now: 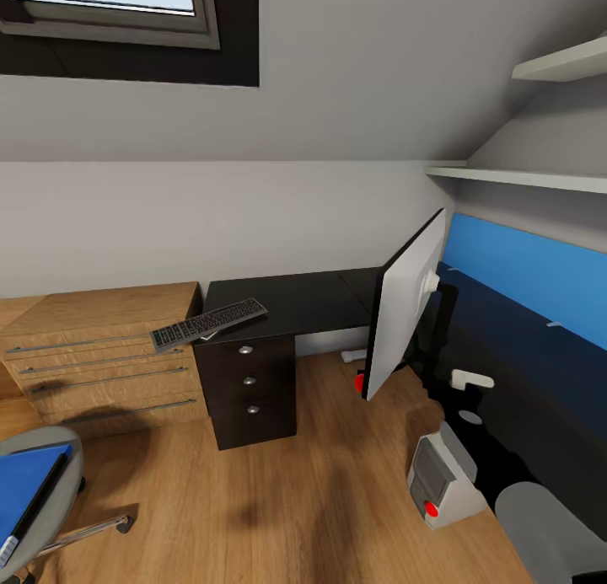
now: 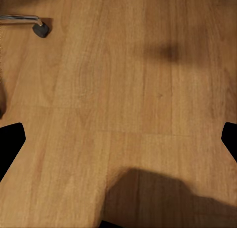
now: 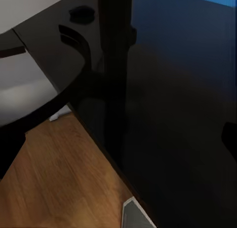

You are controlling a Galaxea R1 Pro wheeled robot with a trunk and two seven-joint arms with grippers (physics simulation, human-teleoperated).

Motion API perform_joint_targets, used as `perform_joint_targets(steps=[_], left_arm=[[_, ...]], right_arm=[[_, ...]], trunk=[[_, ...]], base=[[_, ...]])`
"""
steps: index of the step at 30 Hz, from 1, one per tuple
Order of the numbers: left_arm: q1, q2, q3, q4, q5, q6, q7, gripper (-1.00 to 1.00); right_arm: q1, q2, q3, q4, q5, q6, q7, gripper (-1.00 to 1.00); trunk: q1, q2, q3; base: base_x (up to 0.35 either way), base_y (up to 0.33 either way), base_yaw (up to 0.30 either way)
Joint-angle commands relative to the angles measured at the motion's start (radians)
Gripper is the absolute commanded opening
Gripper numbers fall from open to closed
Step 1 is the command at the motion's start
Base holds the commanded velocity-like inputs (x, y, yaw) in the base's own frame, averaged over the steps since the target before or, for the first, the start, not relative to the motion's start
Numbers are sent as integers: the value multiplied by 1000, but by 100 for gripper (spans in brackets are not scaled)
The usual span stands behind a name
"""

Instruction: In the bedroom, organize the workspace by keeping the computer under the desk, ensuring the monitor is on the desk, placing the keyboard on the desk next to the monitor, placing the mouse on the desk next to the keyboard, moving the folder from the swivel chair onto the desk next to the mouse, stacking the notebook on top of the folder with the pen on top of the notebook, and positioning the swivel chair next to the desk.

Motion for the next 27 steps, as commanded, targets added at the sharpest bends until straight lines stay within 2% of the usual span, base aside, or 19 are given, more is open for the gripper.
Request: perform_joint_targets(steps=[1,8,11,21,24,27], left_arm=[[0,0,1,-2,6,-2,-1,100],[0,4,2,-2,6,-2,1,100],[0,10,2,-1,6,-2,1,100],[0,18,2,14,6,-2,3,100],[0,18,2,22,7,-2,1,100],[0,17,1,25,7,-2,1,100]], right_arm=[[-10,-2,8,15,-9,-11,-8,100],[-97,-1,9,176,-6,-98,-8,100],[-114,-1,9,206,-6,-112,-8,100],[-147,-2,8,230,-6,-132,-9,100],[-165,-2,7,242,-6,-133,-25,100],[-188,1,7,267,-9,-136,-70,100]], trunk=[[0,-1,-1],[0,-1,-1],[0,-1,-1],[0,-1,-1],[0,-1,-1],[0,-1,-1]], base=[[0,0,0],[0,0,0],[0,0,0],[0,0,0],[0,0,0],[0,0,0]])
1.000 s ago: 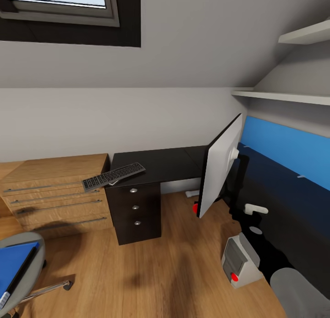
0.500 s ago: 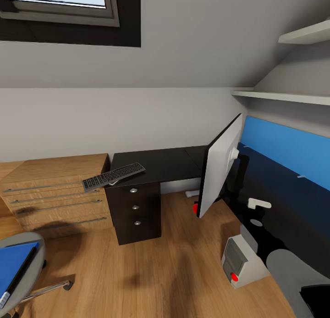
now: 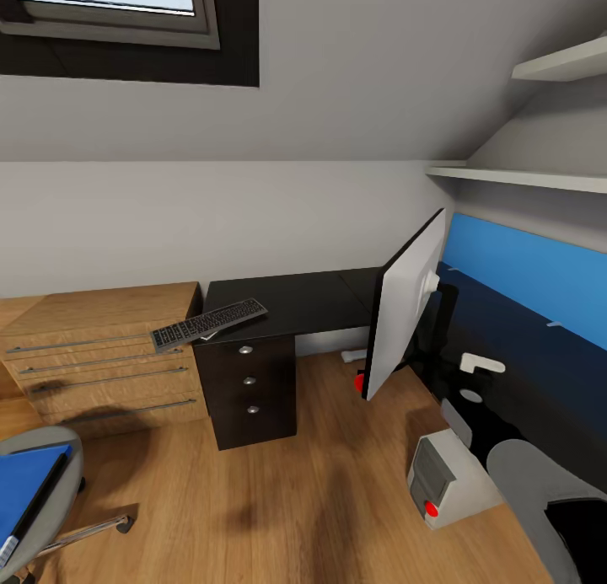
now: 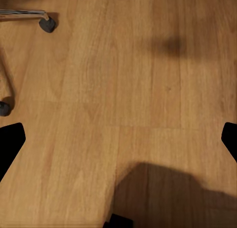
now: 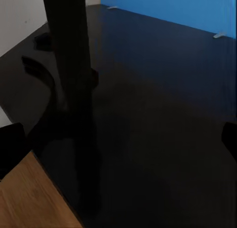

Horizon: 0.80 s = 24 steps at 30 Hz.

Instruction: In the bedroom, organize the workspace by keeping the computer under the desk, ensuring the monitor is on the desk, placing the keyboard on the desk next to the monitor, placing the mouse on the desk next to the keyboard, moving the folder from the swivel chair onto the desk next to the mouse, stacking the notebook on top of the folder with the pen on top of the notebook, and positioning the swivel chair next to the desk.

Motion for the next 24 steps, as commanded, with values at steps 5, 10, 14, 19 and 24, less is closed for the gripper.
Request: perform_joint_targets(steps=[5,10,14,19,24], left_arm=[[0,-1,0,0,5,-2,-1,100],[0,-2,0,0,4,-2,-1,100],[0,-2,0,0,5,-2,-1,100],[0,-2,0,0,6,-2,-1,100],[0,-2,0,0,5,-2,-1,100]], right_arm=[[-24,0,8,14,-15,-6,-32,100],[-32,-1,8,14,-19,-27,-41,100],[-33,-2,7,17,-19,-72,-41,100],[-34,-1,12,28,-12,-91,-36,100],[-34,-1,18,49,-7,-96,-34,100]], trunk=[[0,-1,-1],[0,-1,-1],[0,-1,-1],[0,-1,-1],[0,-1,-1]], base=[[0,0,0],[0,0,0],[0,0,0],[0,0,0],[0,0,0]])
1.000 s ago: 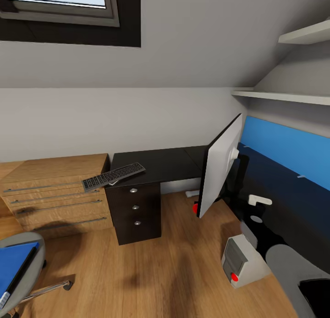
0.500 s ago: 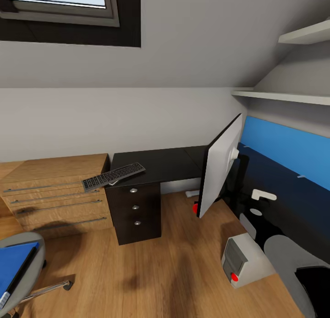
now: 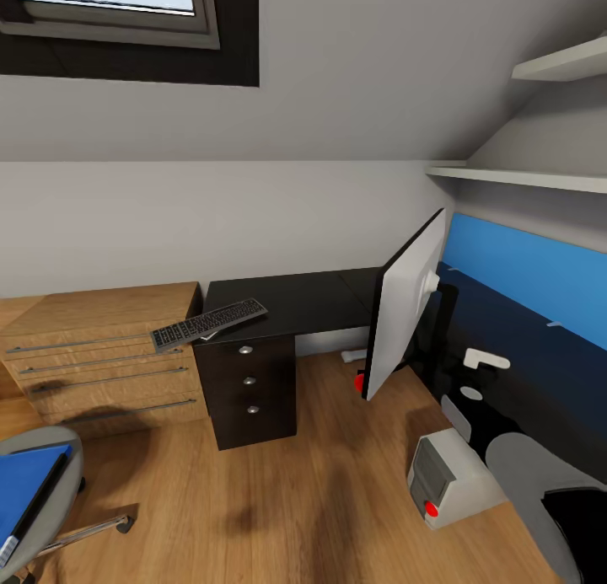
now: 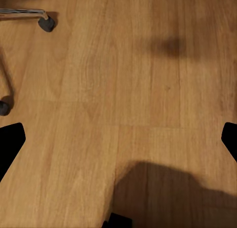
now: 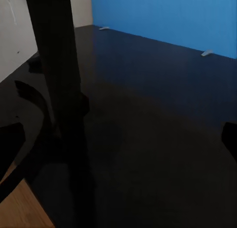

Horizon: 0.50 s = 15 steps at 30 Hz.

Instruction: In the bedroom, organize the workspace by keeping the computer under the desk, ensuring the monitor is on the desk, placing the keyboard on the desk next to the monitor, placing the mouse on the desk next to the keyboard, moving the folder from the swivel chair onto the desk next to the mouse, stacking the notebook on top of the folder with the pen on top of the notebook, and positioning the swivel chair next to the desk.

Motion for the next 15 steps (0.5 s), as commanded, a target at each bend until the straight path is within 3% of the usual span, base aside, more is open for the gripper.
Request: perform_joint_targets(steps=[1,6,15], left_arm=[[0,0,1,-2,6,-2,-1,100],[0,0,1,-2,6,-2,-2,100],[0,0,1,-2,5,-2,-3,100]], right_arm=[[-1,-2,13,4,-8,-6,-2,100],[-1,-7,27,11,3,-21,38,100],[-1,-15,31,37,7,-27,89,100]], trunk=[[0,-1,-1],[0,-1,-1],[0,-1,-1]], base=[[0,0,0],[16,0,0],[153,0,0]])
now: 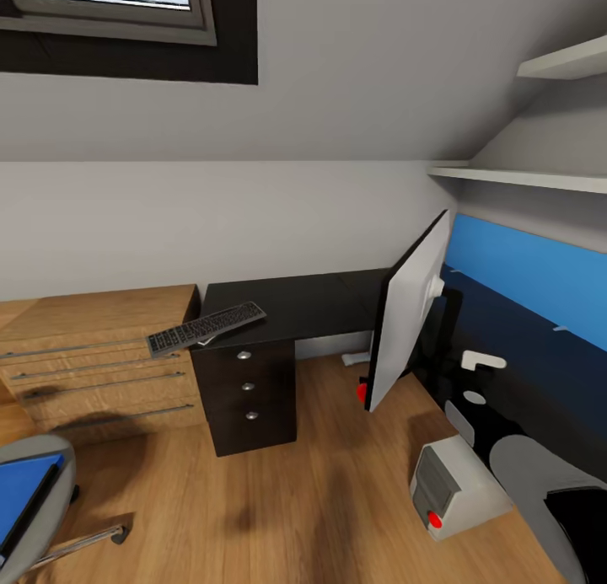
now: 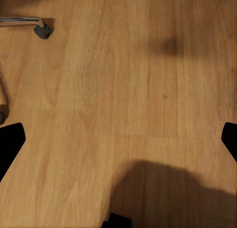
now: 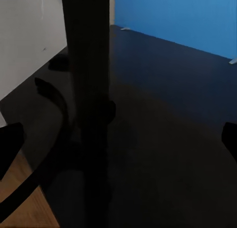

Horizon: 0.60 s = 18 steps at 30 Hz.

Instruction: In the bedroom, organize the workspace by keeping the computer under the desk, ensuring the monitor is on the desk, placing the keyboard on the desk next to the monitor, placing the mouse on the desk next to the keyboard, moving the folder from the swivel chair onto the desk next to the mouse, stacking the notebook on top of the folder with the pen on top of the notebook, and positioning the swivel chair next to the desk.

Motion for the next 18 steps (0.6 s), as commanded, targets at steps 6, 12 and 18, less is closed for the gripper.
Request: perform_joint_targets(steps=[6,12,18], left_arm=[[0,0,0,-1,6,-2,2,100],[0,0,0,-1,7,-2,2,100],[0,0,0,-1,7,-2,-4,100]], right_arm=[[-1,-2,9,8,-8,-8,29,100],[-1,-4,8,9,-8,-22,42,100],[-1,-13,8,9,-9,-25,46,100]], trunk=[[0,-1,-1],[0,-1,-1],[0,-1,-1]], base=[[27,0,0],[19,0,0],[199,0,0]])
